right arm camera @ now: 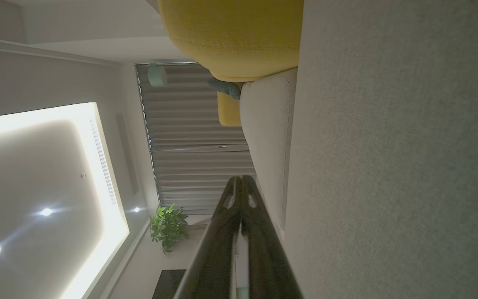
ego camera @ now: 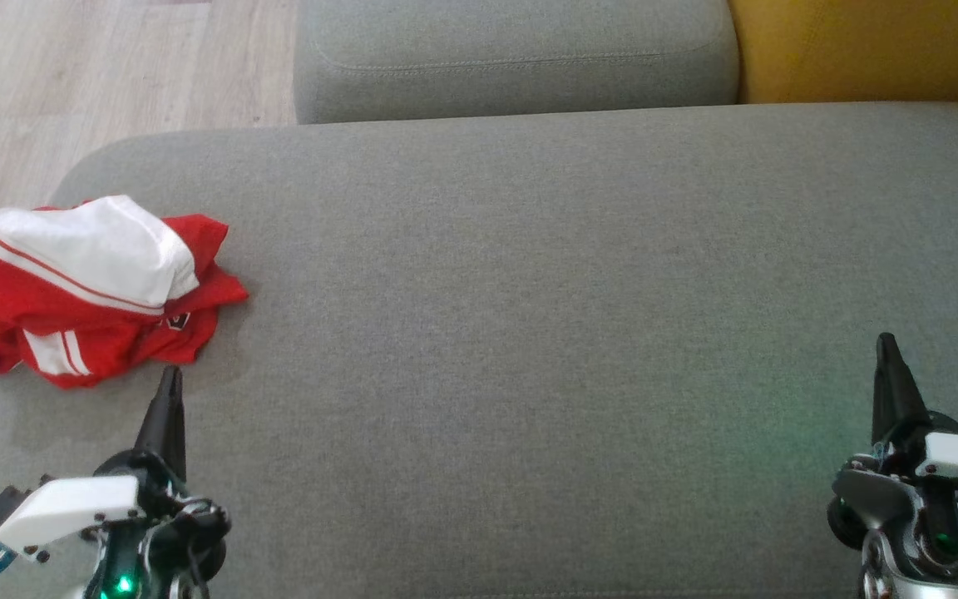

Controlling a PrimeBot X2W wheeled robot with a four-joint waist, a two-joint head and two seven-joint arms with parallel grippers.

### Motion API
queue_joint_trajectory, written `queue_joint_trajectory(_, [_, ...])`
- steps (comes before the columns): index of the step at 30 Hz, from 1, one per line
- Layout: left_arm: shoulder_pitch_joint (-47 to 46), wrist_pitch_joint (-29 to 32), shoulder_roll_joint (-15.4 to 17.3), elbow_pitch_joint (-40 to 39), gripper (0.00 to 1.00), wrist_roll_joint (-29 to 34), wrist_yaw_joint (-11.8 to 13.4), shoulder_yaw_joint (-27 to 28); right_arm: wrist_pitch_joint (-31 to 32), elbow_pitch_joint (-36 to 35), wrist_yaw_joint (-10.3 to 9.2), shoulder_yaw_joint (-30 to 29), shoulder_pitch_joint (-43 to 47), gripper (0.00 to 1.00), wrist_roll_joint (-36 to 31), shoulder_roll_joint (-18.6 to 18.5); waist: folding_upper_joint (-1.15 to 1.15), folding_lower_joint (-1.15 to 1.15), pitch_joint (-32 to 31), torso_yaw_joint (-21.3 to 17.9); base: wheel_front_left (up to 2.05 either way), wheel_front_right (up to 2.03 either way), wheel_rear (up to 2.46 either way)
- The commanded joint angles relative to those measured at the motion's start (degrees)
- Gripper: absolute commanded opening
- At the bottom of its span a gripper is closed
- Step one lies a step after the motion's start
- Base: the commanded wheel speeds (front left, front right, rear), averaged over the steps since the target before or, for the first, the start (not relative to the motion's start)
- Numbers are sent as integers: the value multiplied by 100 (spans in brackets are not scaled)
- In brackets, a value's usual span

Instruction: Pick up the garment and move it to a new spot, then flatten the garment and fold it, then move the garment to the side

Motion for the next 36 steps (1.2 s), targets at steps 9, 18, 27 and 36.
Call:
queue_joint_trajectory(9, [-324, 42, 99, -212, 0, -25, -41, 196, 31, -218, 39, 121, -113, 0, 42, -31, 0, 0, 0, 0, 0, 0, 0])
queue_joint_trajectory(18, [-324, 42, 99, -212, 0, -25, -41, 196, 31, -218, 39, 121, -113, 0, 42, -31, 0, 0, 0, 0, 0, 0, 0])
queue_joint_trajectory(27, [-324, 42, 99, -212, 0, -25, -41, 196, 31, -218, 39, 121, -113, 0, 42, -31, 0, 0, 0, 0, 0, 0, 0])
queue_joint_trajectory(36, [-324, 42, 99, -212, 0, -25, -41, 196, 31, -218, 39, 121, -113, 0, 42, -31, 0, 0, 0, 0, 0, 0, 0])
